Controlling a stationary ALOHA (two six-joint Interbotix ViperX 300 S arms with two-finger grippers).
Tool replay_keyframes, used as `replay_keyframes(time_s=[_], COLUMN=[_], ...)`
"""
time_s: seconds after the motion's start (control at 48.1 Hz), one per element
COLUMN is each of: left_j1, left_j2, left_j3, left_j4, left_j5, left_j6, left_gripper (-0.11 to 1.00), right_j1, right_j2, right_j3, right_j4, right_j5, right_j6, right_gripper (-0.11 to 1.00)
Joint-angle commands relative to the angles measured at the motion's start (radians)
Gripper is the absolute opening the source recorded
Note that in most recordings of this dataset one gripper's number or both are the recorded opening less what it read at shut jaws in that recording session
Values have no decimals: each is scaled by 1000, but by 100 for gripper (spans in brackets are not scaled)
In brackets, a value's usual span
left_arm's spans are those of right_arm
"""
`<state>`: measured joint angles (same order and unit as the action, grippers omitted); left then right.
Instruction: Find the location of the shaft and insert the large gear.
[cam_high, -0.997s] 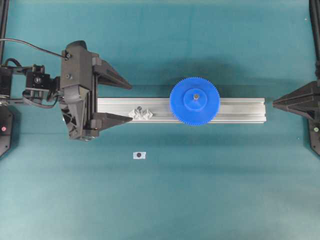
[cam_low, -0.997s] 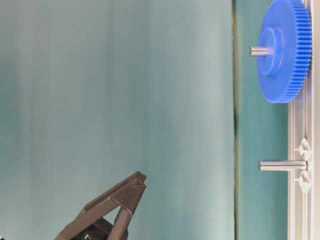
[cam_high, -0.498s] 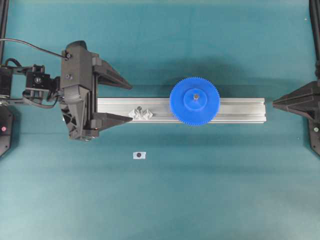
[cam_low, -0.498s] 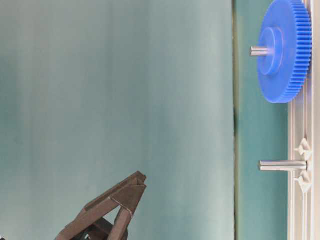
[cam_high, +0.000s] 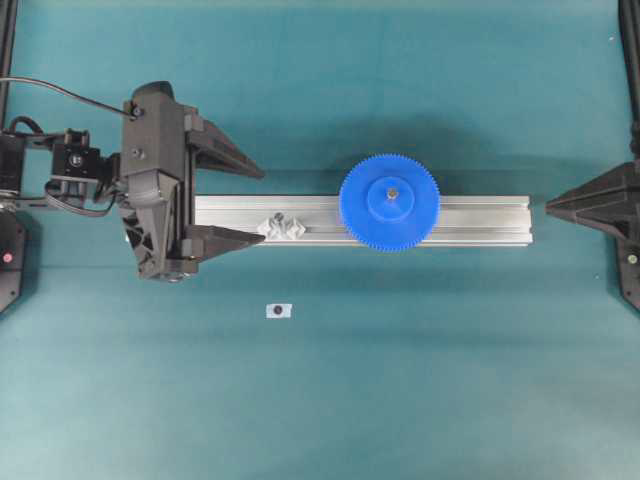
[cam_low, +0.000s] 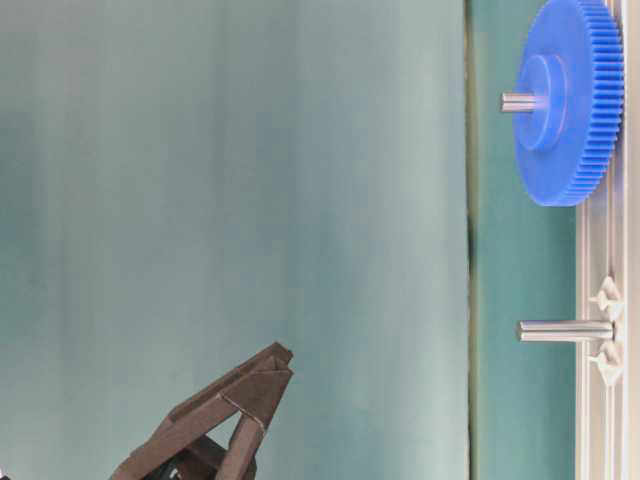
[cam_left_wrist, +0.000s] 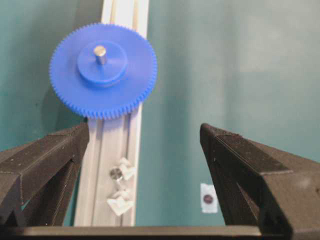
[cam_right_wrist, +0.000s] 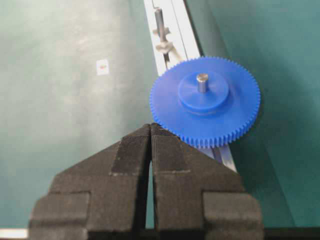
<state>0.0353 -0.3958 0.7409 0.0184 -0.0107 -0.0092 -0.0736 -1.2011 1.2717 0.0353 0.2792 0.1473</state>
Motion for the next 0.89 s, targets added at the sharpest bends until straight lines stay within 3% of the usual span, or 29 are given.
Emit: replay_keyframes(time_s=[0.0,0.872], left_j1=[0,-2], left_j2=[-6,6], left_j3=[-12,-14], left_j4=[3,3], left_j5=[-6,-9], left_j6=[2,-2], left_gripper=[91,91], right_j1=[-2,-2], right_j2=[8,8], right_j3=[-12,-12], right_j4=[-2,-5], right_j5=[-8,-11], right_j6=[8,8], right_gripper=[3,3])
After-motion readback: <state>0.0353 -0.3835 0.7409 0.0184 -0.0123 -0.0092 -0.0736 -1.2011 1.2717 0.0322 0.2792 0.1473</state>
